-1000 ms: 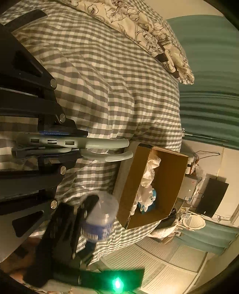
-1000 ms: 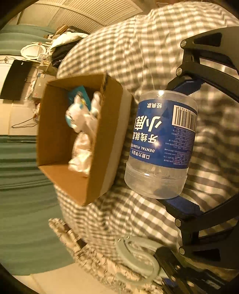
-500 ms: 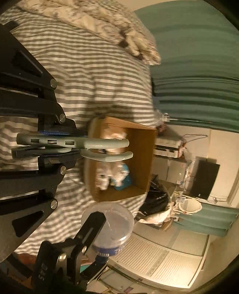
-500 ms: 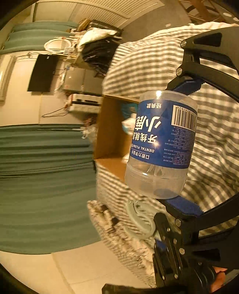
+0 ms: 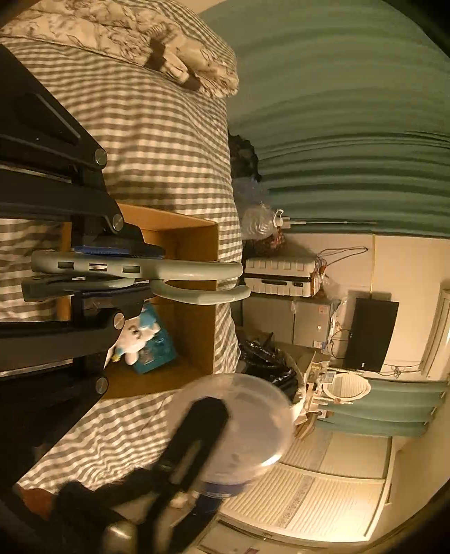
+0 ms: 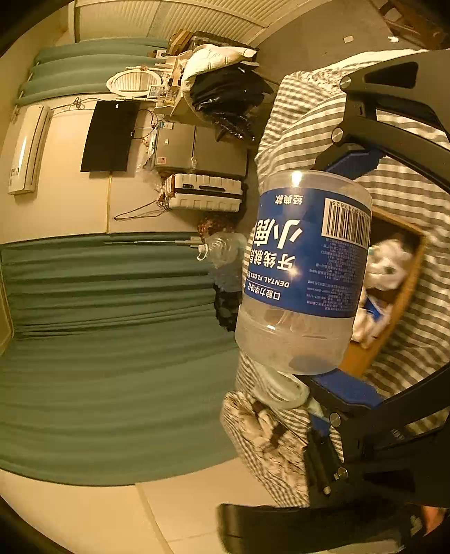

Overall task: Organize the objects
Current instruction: 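Lower the hanger and water bottle into the box and open both tools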

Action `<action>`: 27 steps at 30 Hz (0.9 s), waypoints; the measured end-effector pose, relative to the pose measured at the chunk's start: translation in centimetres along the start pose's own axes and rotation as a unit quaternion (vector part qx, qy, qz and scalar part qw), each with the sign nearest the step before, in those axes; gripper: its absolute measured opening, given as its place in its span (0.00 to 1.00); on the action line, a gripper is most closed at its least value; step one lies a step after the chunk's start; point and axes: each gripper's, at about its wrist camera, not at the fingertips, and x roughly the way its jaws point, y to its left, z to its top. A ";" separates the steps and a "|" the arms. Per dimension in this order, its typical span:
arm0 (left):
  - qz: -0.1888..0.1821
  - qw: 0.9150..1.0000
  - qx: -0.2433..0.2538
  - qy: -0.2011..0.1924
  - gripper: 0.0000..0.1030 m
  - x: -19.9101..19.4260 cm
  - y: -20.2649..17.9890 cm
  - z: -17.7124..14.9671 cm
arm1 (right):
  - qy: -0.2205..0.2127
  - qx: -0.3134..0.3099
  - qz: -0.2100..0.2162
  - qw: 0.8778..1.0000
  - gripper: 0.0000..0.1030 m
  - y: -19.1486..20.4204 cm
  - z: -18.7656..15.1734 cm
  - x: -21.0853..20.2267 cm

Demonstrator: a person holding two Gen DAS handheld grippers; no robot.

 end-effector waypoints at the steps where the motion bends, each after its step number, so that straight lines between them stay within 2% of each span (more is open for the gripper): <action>1: -0.003 1.000 0.002 0.000 0.13 0.7 0.0 0.2 | -0.004 0.003 -0.002 1.000 0.89 -0.4 0.5 0.8; 6: -0.021 1.000 -0.001 0.010 0.13 4.6 0.0 0.0 | 0.003 -0.003 0.002 1.000 0.89 -1.5 1.2 4.9; 9: -0.030 0.999 -0.002 0.024 0.13 6.8 0.5 -1.0 | 0.008 -0.002 -0.005 1.000 0.89 -1.6 0.3 7.1; 15: -0.026 0.999 -0.001 0.045 0.17 8.7 1.1 -2.5 | 0.049 0.027 -0.007 0.998 0.90 -2.9 -2.1 10.8; 16: -0.024 0.999 -0.002 0.046 0.22 8.6 1.1 -2.5 | 0.043 0.028 -0.015 0.999 0.91 -3.0 -2.2 10.8; 18: -0.021 0.999 -0.004 0.038 0.48 8.0 1.1 -2.4 | 0.033 0.022 -0.031 0.999 0.94 -3.0 -1.9 10.4; 19: -0.016 0.999 -0.007 0.030 0.70 7.6 1.1 -2.2 | 0.025 0.018 -0.035 0.999 0.98 -3.0 -1.6 10.0; 20: -0.010 1.000 -0.012 0.015 0.77 6.7 1.1 -2.1 | 0.015 0.016 -0.039 0.999 1.00 -3.0 -1.4 9.5; 24: -0.013 1.000 -0.018 -0.006 0.78 4.0 1.1 -1.1 | -0.005 0.018 -0.037 0.999 1.00 -2.8 -0.4 7.0; 27: -0.008 1.000 -0.019 -0.022 0.90 1.2 0.8 -0.3 | -0.012 0.029 -0.039 0.999 1.00 -3.0 0.5 4.4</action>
